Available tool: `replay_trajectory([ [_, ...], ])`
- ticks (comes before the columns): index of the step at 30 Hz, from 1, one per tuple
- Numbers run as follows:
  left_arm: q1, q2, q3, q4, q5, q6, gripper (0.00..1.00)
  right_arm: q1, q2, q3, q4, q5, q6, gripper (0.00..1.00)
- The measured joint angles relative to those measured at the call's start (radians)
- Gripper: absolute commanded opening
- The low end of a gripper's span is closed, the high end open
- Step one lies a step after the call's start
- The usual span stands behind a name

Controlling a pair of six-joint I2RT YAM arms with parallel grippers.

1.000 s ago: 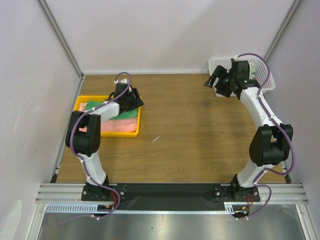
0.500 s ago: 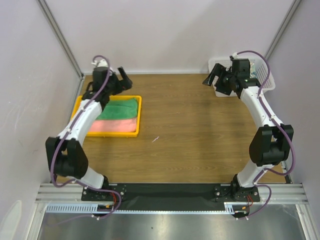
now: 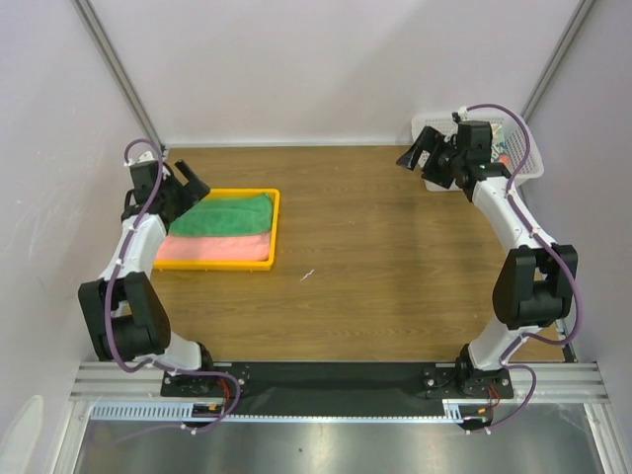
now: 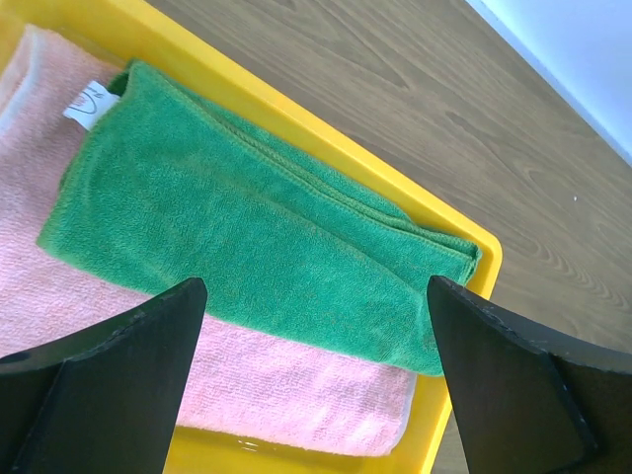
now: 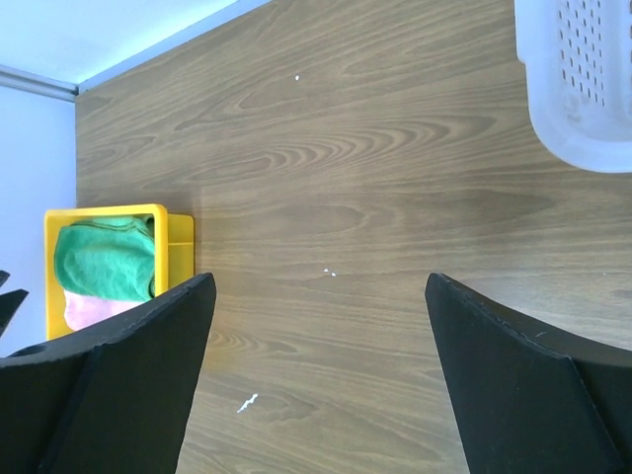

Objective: Fold and stack the towels
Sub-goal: Neatly place the folded towel into the bin

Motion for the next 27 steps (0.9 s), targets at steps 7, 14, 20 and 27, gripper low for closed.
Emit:
replay_trajectory([
  [7, 0.000, 0.035, 0.000, 0.011, 0.028, 0.003, 1.00, 0.000, 0.000, -0.024, 0.030, 0.005, 0.021, 0.96],
  [14, 0.000, 0.070, -0.005, 0.038, 0.034, 0.003, 0.99, 0.000, 0.000, -0.025, 0.054, 0.013, 0.028, 0.96],
  [20, 0.000, 0.077, -0.027, 0.048, 0.035, 0.003, 0.99, 0.000, 0.000, -0.025, 0.062, 0.020, 0.030, 0.97],
  [27, 0.000, 0.083, -0.033, 0.051, 0.034, 0.003, 0.99, 0.000, 0.000, -0.025, 0.069, 0.026, 0.043, 0.98],
])
